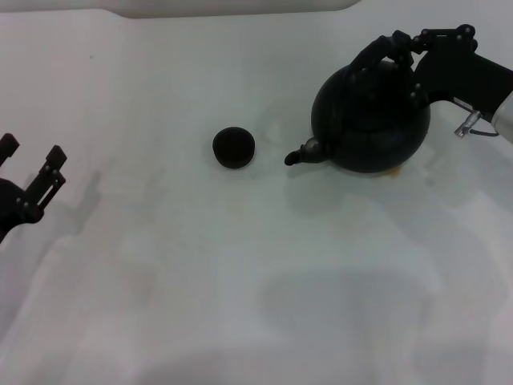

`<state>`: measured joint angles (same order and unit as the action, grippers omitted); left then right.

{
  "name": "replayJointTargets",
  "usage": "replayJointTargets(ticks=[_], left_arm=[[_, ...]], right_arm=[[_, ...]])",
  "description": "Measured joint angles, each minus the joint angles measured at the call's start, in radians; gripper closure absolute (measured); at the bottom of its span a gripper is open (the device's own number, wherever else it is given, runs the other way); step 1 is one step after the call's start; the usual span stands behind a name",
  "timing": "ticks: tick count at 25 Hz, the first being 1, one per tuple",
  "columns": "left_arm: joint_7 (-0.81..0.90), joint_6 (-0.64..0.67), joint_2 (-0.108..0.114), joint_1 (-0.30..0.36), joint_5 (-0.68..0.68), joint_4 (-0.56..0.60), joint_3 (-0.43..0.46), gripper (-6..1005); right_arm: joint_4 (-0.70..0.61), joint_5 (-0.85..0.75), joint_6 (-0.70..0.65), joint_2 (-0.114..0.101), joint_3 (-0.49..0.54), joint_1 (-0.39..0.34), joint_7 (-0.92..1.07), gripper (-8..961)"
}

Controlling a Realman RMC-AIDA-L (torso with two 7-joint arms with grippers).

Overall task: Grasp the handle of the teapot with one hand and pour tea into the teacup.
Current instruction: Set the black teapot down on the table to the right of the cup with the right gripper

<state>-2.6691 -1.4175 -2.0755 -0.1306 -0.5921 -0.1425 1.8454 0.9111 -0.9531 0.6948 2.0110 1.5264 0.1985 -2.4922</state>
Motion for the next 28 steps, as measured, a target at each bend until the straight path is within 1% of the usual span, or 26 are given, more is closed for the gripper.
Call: replayJointTargets(ticks=[6,11,21,25,28], left_arm=[[0.001,0.0,0.0,-0.002,0.002,-0.001,0.0,259],[0.001,0.0,0.0,-0.002,0.004,0.0,0.0,259],[0.0,0.0,0.0,-0.003,0.005,0.0,0.001,260],[-0.001,0.001,0.001,-0.003,0.005,0.003,0.007,260],[-0.001,0.002,0.002,-0.003,0.007,0.005,0.008,260]], right_arm=[[-0.005,0.0,-0.008,0.001,0.001,0.008,-0.001,832],[-0.014,0.0,-0.009,0.002,0.001,0.014,-0.001,692],[-0.017,0.001,-0.009,0.001,0.018,0.007,0.0,687],[-0.038,0.001,0.002,0.0,0.043,0.003,0.0,685],[-0.077,0.001,0.044,0.0,0.089,0.0,-0.007,625]])
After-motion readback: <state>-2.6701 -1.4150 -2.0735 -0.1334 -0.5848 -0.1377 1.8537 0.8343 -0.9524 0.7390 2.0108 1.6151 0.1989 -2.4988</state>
